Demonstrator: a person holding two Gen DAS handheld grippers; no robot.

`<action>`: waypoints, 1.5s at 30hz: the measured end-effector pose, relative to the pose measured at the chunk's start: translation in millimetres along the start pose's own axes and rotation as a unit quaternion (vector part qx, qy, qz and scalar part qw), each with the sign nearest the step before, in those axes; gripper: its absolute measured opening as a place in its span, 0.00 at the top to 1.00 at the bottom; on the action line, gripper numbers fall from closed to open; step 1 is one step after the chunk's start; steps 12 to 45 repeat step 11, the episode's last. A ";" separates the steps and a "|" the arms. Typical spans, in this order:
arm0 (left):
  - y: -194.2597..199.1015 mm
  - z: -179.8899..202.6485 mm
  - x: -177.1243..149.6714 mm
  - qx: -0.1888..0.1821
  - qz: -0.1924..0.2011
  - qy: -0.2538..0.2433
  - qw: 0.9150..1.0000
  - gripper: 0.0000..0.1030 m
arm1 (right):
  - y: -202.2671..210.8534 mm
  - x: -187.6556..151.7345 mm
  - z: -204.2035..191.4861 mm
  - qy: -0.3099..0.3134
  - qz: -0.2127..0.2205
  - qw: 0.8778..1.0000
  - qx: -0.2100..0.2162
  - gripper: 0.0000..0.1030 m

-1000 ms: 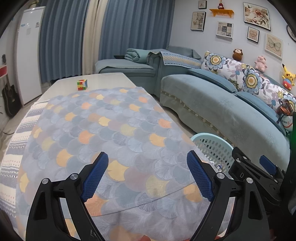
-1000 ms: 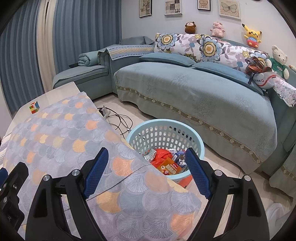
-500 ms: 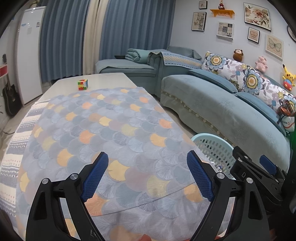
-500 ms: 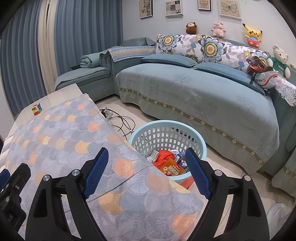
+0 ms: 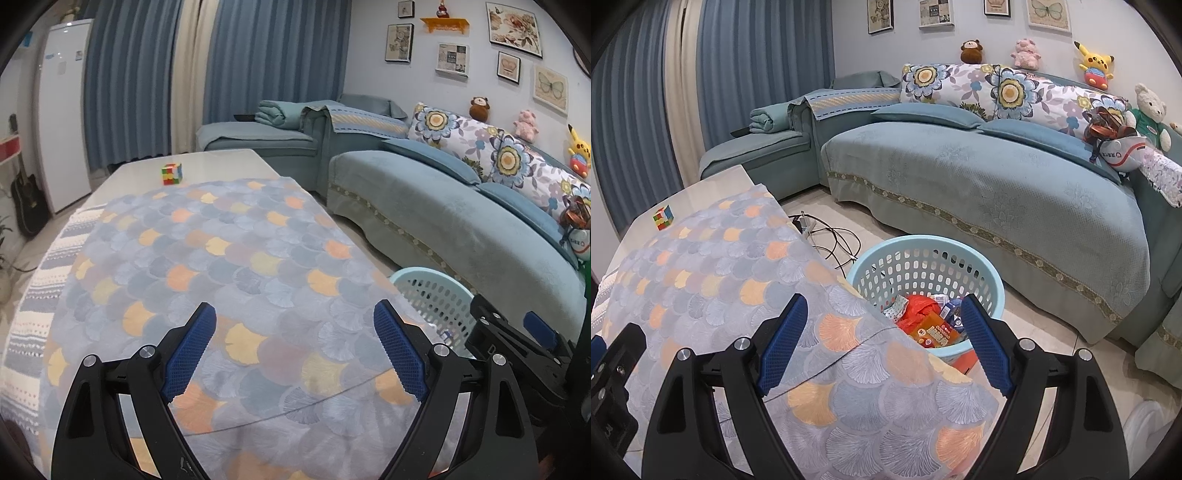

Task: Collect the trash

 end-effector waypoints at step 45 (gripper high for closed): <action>-0.1 -6.2 -1.1 -0.006 -0.007 0.010 1.000 0.15 | -0.6 -1.3 -2.4 0.005 0.002 1.000 -0.001 0.22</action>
Point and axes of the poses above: each gripper's, at about its wrist camera, not at the fingertips, and y roughly against the way its jaws point, z to its right, x to its top, the point moved 3 cm from there along -y, roughly the way its jaws point, and after that the axes turned 13 degrees about -z, right-handed, at the moved point
